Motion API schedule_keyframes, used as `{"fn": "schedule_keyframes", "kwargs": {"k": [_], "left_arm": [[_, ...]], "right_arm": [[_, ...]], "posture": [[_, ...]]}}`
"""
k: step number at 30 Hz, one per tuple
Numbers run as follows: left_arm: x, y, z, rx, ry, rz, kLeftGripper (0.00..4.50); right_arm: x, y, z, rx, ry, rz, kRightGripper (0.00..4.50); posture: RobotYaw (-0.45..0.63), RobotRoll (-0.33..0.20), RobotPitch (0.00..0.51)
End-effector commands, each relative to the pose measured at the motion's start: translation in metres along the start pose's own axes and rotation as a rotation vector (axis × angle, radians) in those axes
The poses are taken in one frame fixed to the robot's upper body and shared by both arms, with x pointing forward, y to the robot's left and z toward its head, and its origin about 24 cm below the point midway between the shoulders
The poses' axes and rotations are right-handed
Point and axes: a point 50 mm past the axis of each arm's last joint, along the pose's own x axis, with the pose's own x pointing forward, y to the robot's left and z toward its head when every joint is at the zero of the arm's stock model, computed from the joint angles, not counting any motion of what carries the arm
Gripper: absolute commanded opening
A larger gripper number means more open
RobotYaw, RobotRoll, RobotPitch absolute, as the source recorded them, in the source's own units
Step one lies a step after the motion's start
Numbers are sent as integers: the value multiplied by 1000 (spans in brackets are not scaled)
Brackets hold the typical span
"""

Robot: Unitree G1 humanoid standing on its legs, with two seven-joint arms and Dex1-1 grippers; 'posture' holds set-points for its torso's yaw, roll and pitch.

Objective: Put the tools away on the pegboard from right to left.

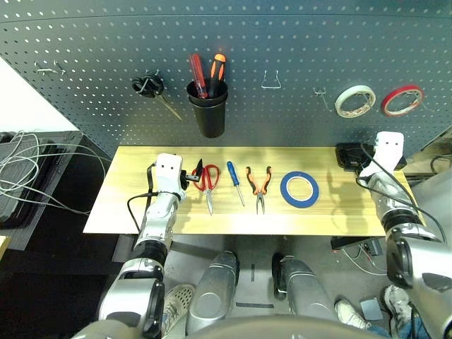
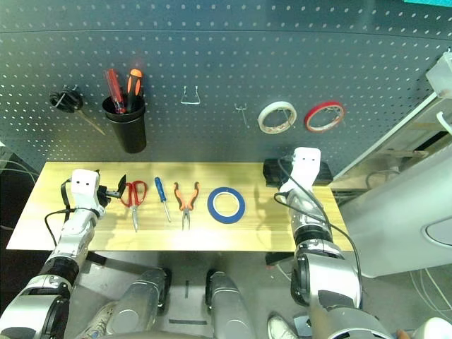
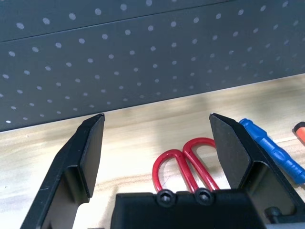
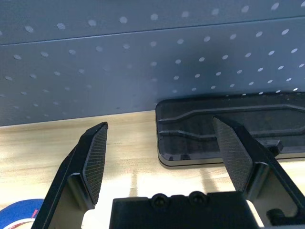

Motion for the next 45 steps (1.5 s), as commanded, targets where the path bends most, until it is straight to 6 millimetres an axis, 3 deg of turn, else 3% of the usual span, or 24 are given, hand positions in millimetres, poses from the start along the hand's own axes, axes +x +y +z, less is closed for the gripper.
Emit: {"fn": "schedule_keyframes", "kwargs": {"k": [1,7,13,21,34,43,45], "left_arm": [[-5,3,-5,12,30,3,4493],[-5,3,4,10,-20,-23,4493],[-5,-18,21,76,-113,-241,4493],[-13,-54,33,135,-166,-511,4493],[-24,-81,28,205,-134,-701,4493],[-32,-92,27,281,-121,-822,4493],[-31,-92,27,280,-124,-819,4500]], "right_arm": [[0,4,-5,-5,20,25,4500],[4,12,1,17,6,68,4500],[8,26,-2,51,74,134,4500],[-2,51,-34,10,266,232,4500],[-22,52,-62,-70,435,240,4500],[-21,52,-66,-91,495,217,4500],[-20,54,-65,-85,497,220,3884]], "posture": [[140,0,226],[149,0,213],[149,0,217],[152,0,243],[157,0,290],[165,0,296],[165,0,295]]}}
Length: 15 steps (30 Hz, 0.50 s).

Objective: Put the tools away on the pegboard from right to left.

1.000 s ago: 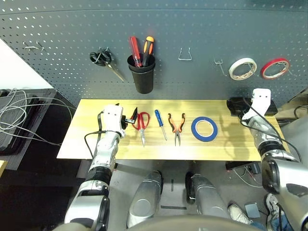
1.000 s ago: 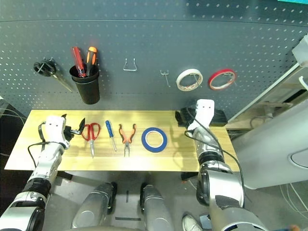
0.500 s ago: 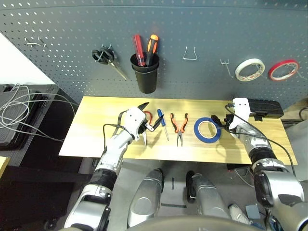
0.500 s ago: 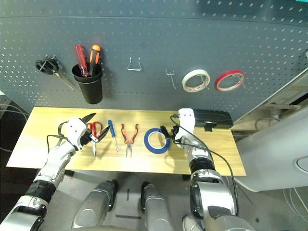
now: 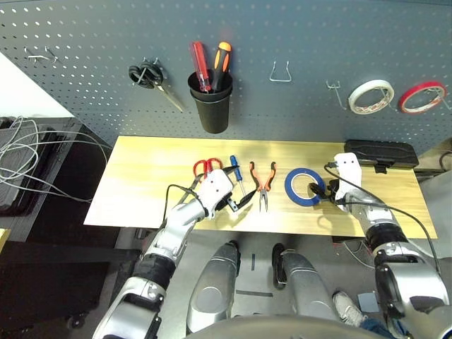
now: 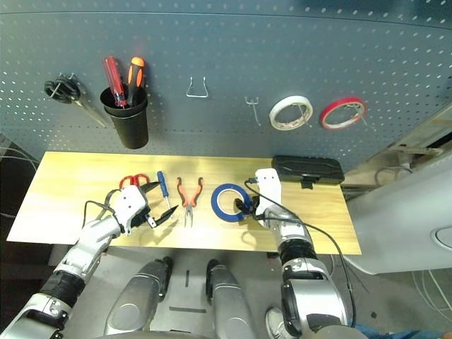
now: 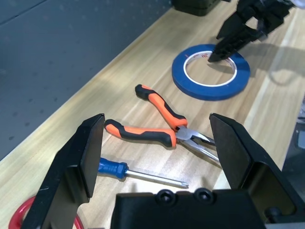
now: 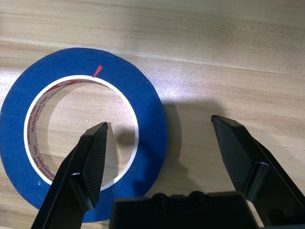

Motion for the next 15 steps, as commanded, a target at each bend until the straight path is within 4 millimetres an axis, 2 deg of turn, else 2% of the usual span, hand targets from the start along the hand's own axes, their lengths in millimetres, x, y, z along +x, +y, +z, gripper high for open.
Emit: {"fn": "schedule_keyframes", "kwargs": {"k": [1,9,15], "left_arm": [[0,-6,-2,-1,14,-25,4500],[-2,1,-3,3,10,7,4500],[-1,12,1,37,-26,73,4500]], "right_arm": [[1,3,-14,16,68,6,3599],[1,4,-6,12,41,28,755],[-10,-1,4,-69,-88,2,711]], "posture": [[165,0,291],[149,0,268],[135,0,246]]}}
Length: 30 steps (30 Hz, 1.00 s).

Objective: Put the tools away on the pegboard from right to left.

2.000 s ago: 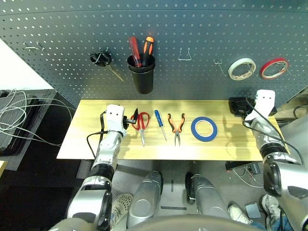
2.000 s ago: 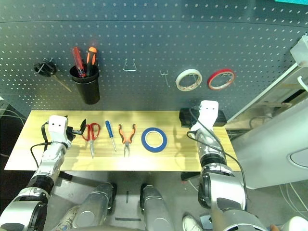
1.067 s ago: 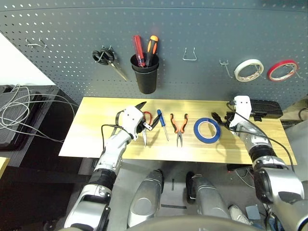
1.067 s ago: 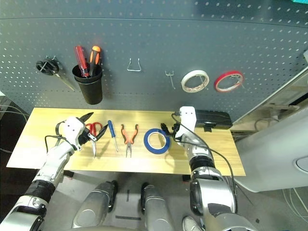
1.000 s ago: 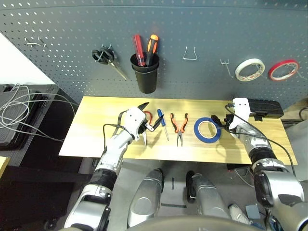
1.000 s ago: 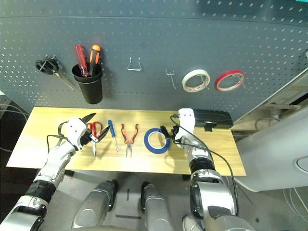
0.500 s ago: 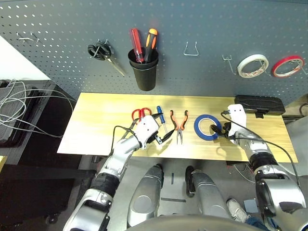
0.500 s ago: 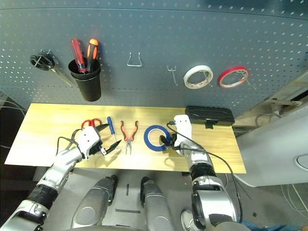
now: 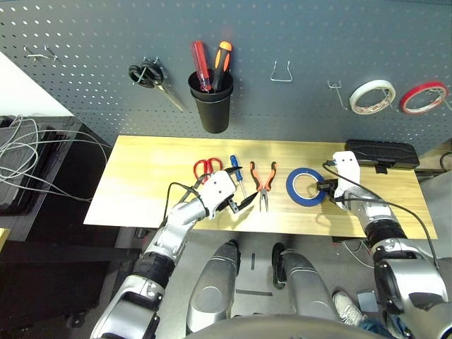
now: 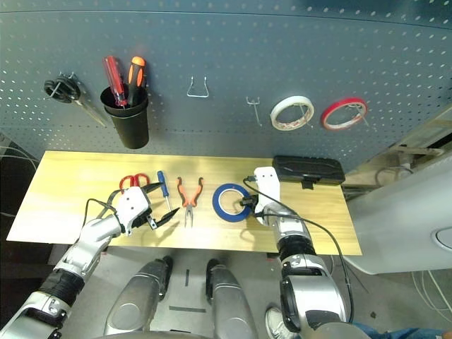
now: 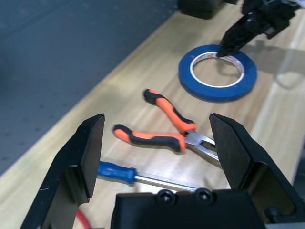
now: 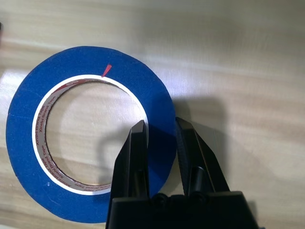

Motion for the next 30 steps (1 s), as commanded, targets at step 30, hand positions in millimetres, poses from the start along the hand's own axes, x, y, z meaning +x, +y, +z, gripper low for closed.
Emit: {"fn": "schedule_keyframes", "kwargs": {"k": [30], "left_arm": [[5,18,10,89,-97,77,4500]], "right_arm": [[-100,-10,75,-693,-964,-225,711]], "posture": [[99,0,254]]}}
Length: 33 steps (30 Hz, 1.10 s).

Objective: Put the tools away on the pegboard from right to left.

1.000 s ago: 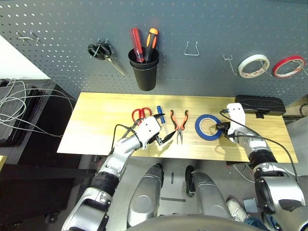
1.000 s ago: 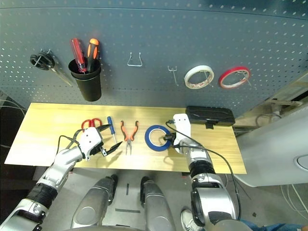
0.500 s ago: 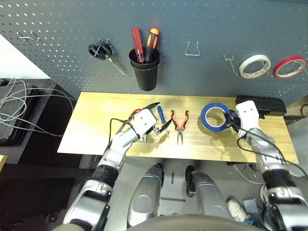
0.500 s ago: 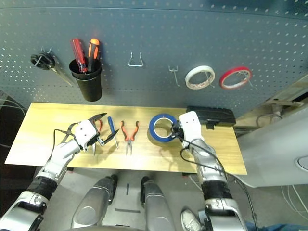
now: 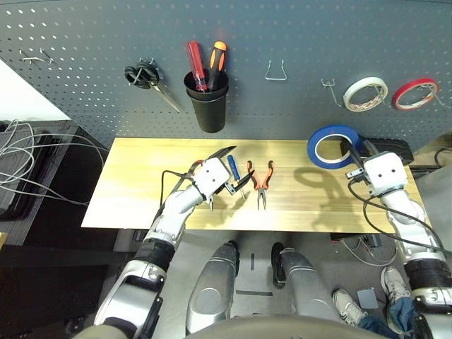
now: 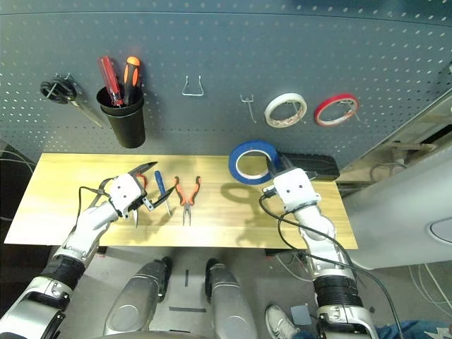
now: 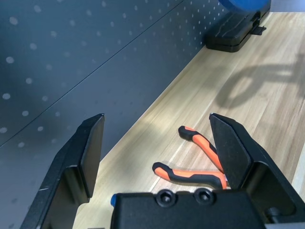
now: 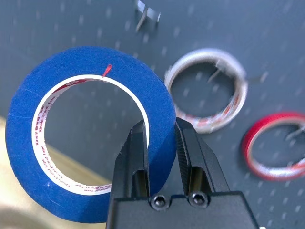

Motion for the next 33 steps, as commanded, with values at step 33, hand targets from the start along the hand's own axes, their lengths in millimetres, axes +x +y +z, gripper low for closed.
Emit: {"fn": "schedule_keyframes", "kwargs": {"k": [33], "left_arm": [[-2,-2,-3,15,5,-3,4500]], "right_arm": [[36,-8,5,67,-2,-136,1682]], "posture": [[113,0,251]]}}
